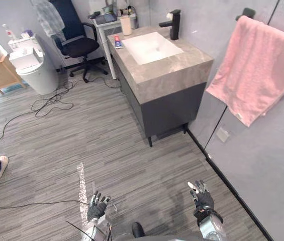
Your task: Organize washtable
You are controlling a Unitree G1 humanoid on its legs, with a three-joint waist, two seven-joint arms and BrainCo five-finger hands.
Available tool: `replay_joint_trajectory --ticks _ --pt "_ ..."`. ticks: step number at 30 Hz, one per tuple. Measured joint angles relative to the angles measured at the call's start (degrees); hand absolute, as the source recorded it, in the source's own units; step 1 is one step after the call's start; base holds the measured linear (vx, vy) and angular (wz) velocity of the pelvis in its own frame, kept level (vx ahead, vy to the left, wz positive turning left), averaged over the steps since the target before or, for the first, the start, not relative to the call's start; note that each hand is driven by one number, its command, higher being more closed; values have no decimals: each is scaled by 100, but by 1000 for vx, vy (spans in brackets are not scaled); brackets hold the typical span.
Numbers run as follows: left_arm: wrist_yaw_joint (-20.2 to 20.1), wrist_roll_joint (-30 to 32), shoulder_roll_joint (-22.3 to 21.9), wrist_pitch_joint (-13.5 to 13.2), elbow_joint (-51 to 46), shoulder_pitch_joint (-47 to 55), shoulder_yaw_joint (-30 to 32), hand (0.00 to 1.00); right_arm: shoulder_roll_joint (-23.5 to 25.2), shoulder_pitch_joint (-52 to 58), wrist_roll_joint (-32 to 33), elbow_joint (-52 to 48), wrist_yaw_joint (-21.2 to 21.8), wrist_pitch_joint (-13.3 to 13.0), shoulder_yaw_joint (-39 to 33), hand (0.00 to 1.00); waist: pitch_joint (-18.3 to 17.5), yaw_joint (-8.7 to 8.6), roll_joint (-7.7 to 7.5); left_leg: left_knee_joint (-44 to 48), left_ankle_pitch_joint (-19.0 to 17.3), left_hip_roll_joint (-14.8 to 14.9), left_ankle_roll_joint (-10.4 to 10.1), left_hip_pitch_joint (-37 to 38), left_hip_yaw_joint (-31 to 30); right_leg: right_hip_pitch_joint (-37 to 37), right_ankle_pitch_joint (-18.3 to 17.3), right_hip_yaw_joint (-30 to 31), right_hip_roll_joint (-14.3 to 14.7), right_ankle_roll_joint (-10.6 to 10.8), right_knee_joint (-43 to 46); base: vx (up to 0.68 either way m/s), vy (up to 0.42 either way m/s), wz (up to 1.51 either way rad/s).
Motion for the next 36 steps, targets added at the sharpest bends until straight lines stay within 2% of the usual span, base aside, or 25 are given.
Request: replay_joint_trajectory --ticks 2,5,8,10,15,16,17,18,19,20,21,22,23,24,25,26,27,29,30,31,32,33,34,35,36 --pt "22 4 32 -25 4 -29 4 0 -81 -144 -74 5 22 -3 181 0 22 72 -12 -200 170 74 -58 56 -115 299 341 130 255 233 -698 99 9 21" --pt "21 7 56 -55 4 -39 51 0 -54 -302 -188 4 9 -23 199 0 11 64 -76 -214 148 140 -88 58 -86 445 500 128 354 263 -1048 60 1 -6" --pt "-4 236 21 -42 280 -80 88 0 -54 -298 -158 196 -43 -21 146 0 7 69 -75 -256 81 189 -168 156 12 731 607 241 457 388 -1411 190 -25 -11" --pt "8 233 18 -40 327 -134 -36 0 -21 -329 -157 273 -50 -21 136 0 11 96 -58 -259 63 207 -195 206 -8 804 600 231 510 376 -1456 116 -21 -4" --pt "16 223 17 -41 327 -205 -35 0 9 -313 -157 286 -142 -21 -40 0 12 91 -57 -259 58 202 -199 177 -144 800 539 107 505 323 -1471 -24 4 11" --pt "13 223 13 -41 309 -198 -15 0 43 -314 -158 284 -151 -25 -94 0 10 152 -62 -227 59 162 -191 59 -205 801 502 -19 414 380 -1471 -6 39 30" --pt "1 223 19 -27 187 -172 -14 0 45 -301 -159 278 -192 -50 -108 0 33 226 -202 -27 -51 58 -142 -110 -225 674 385 -393 195 615 -1274 -14 99 99" --pt "0 221 -3 6 -207 -195 13 0 67 -120 -172 74 -268 -60 -134 0 170 174 -411 2229 -942 -153 136 -729 113 413 242 -1135 -439 704 -235 -67 117 121" --pt "9 221 -109 -17 -345 -147 86 0 -52 6 -209 -205 -257 -40 -156 0 336 155 -295 3282 -1426 -141 204 -793 159 107 189 -1075 -605 584 841 -28 115 119" --pt "54 224 -346 -73 -308 71 164 0 -179 412 -319 -766 -194 -86 26 0 387 146 268 3718 -2357 13 340 -434 -255 -840 -21 -403 -245 96 2757 -94 49 56" --pt "104 227 -262 -64 -225 97 163 0 -173 503 -350 -794 -167 -173 169 0 399 150 517 3205 -3310 144 591 -91 -545 -1355 -469 -193 119 -34 3204 -53 37 28" --pt "136 227 85 75 -63 -14 135 0 -26 430 -356 -642 -207 9 206 0 400 136 88 2897 -3340 -198 725 150 -632 -1785 -482 14 149 191 2636 -28 11 23" --pt "134 231 180 83 -64 -59 108 0 27 417 -355 -635 -218 6 194 0 409 108 15 2739 -3339 -202 727 222 -648 -1861 -422 -75 243 304 2155 223 9 42" --pt "126 238 232 72 -74 -146 96 0 75 353 -355 -556 -229 -52 188 0 410 28 -34 2352 -3211 -206 568 406 -690 -1917 -121 -253 481 322 937 567 -29 64" --pt "133 240 244 73 -75 -236 95 0 75 280 -362 -368 -239 -65 175 0 436 -21 -182 1996 -2974 -263 302 661 -747 -1929 302 -546 637 334 -54 623 -28 63" --pt "134 240 242 79 -72 -281 85 0 77 270 -370 -291 -250 -58 169 0 449 -15 -248 1843 -2908 -305 268 782 -749 -1972 520 -663 691 223 -299 571 -18 51" --pt "135 240 223 84 -73 -296 54 0 59 276 -390 -218 -262 -35 172 0 432 -26 -270 1610 -2873 -318 224 989 -777 -2036 801 -786 840 2 -495 518 16 35" --pt "124 239 45 127 -65 -232 -223 0 41 261 -400 -248 -286 -46 154 0 244 -146 -9 1713 -2994 -124 -136 1262 -906 -2008 1636 -950 1488 -1020 -795 732 38 27" --pt "117 240 4 132 -63 -248 -248 0 34 236 -400 -262 -299 -51 143 0 196 -182 74 1968 -3065 -14 -267 1237 -917 -1967 1954 -905 1632 -1221 -808 919 103 3" --pt "108 239 -146 149 -52 -311 -257 0 -39 15 -403 -271 -335 -33 119 0 215 -269 443 3248 -2900 342 -744 854 -885 -1661 1755 -954 1807 -1175 -725 753 114 -10" --pt "108 231 -195 164 -51 -380 -258 0 -29 -50 -400 -301 -377 -29 122 0 225 -291 438 3816 -2426 303 -965 581 -904 -1635 1607 -866 1746 -1232 -532 931 96 -28" --pt "115 216 -359 151 -65 -567 -184 0 -58 -116 -402 -525 -370 -16 227 0 477 -355 117 4801 -602 -31 -897 369 -755 -1647 945 -1179 1303 -1651 755 616 -43 -54" --pt "120 199 -441 128 -57 -496 -89 0 -63 -76 -406 -625 -349 -28 295 0 488 -281 252 5235 347 160 -728 278 -493 -1584 675 -1137 1530 -1153 890 637 -211 -122" --pt "97 192 -361 123 -201 -237 -119 0 -3 51 -403 -744 -371 -83 372 0 289 -236 476 6620 -23 646 -337 -79 -207 -851 1085 -829 2289 -1026 -572 381 -284 -129" --pt "74 193 -294 93 -176 -322 -105 0 26 52 -398 -705 -394 -134 354 0 310 -200 498 7494 -585 1103 35 -331 95 -544 1039 -675 2401 -1498 -742 432 -162 -155"
